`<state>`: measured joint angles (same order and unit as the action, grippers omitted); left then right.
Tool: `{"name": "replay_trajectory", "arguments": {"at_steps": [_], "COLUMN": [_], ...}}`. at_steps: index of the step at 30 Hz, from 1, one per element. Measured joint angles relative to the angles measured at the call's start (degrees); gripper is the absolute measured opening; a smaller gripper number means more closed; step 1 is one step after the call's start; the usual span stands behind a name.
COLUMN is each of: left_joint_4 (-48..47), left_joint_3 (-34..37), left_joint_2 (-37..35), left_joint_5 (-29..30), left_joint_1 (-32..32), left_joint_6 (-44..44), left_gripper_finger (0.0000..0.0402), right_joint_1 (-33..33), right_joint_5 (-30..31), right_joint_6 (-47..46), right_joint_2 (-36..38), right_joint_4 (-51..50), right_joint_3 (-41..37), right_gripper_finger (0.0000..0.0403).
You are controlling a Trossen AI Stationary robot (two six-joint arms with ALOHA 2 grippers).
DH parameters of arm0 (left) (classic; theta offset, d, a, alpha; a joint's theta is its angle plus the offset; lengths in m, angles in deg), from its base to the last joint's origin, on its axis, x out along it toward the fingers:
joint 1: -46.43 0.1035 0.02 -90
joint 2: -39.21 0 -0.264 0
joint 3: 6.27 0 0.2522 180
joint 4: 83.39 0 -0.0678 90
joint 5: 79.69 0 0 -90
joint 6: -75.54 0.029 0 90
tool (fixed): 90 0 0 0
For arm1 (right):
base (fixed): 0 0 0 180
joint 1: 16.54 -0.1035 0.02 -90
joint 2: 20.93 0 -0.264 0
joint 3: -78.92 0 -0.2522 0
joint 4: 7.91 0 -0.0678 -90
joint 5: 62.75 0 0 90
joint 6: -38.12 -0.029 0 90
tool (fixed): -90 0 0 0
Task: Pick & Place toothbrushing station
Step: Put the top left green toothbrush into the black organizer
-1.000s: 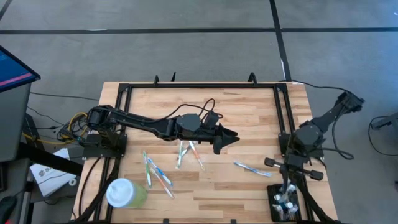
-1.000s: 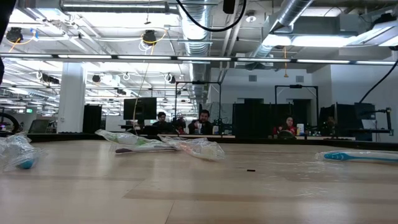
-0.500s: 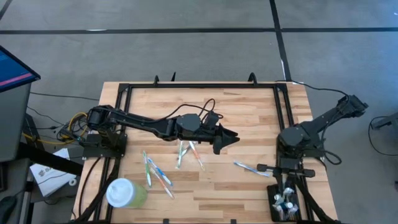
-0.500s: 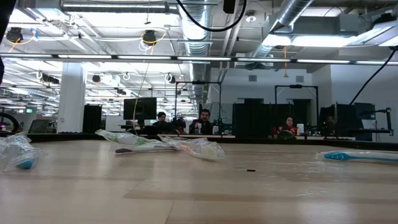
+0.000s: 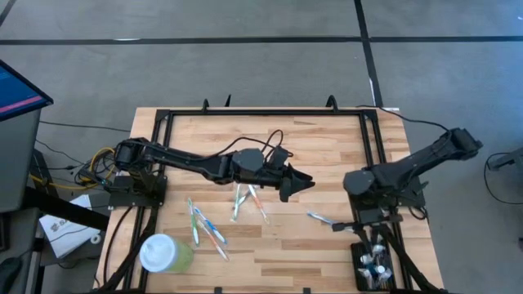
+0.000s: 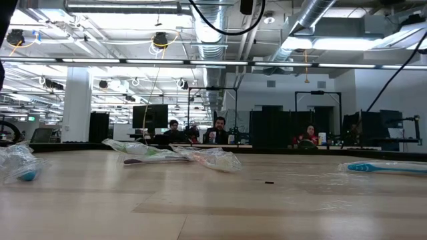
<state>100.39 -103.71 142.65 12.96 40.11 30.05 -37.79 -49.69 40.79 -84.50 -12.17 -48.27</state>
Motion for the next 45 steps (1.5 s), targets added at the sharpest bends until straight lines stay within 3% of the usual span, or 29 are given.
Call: {"name": "replay_trajectory", "arguments": {"at_steps": [7, 16, 25, 36, 45], "left_joint_4": [-0.1, -2.8, -4.3, -4.5, -4.7], "left_joint_3": [0.0, 0.0, 0.0, 0.0, 0.0], "left_joint_2": [0.0, 0.0, 0.0, 0.0, 0.0], "left_joint_5": [-2.0, -3.7, -5.0, -6.1, -6.1], "left_joint_1": [1.3, 2.2, 3.4, 3.8, 4.1], "left_joint_6": [-0.9, -1.5, -2.1, -3.1, -2.9], "left_gripper_finger": [0.0167, 0.0167, 0.0167, 0.0167, 0.0167], "right_joint_1": [4.5, 6.2, 7.8, 7.1, 6.0], "right_joint_5": [-9.1, -12.9, -13.1, -13.0, -13.2], "right_joint_6": [6.7, 29.5, 45.3, 47.8, 61.0], "right_joint_2": [-2.3, -2.4, -2.4, -2.4, -7.1], "right_joint_4": [-3.1, -22.9, -34.8, -39.0, -45.5], "right_joint_3": [0.0, 0.0, 0.0, 0.0, 0.0], "right_gripper_finger": [0.0008, 0.0008, 0.0008, 0.0008, 0.0008]}}
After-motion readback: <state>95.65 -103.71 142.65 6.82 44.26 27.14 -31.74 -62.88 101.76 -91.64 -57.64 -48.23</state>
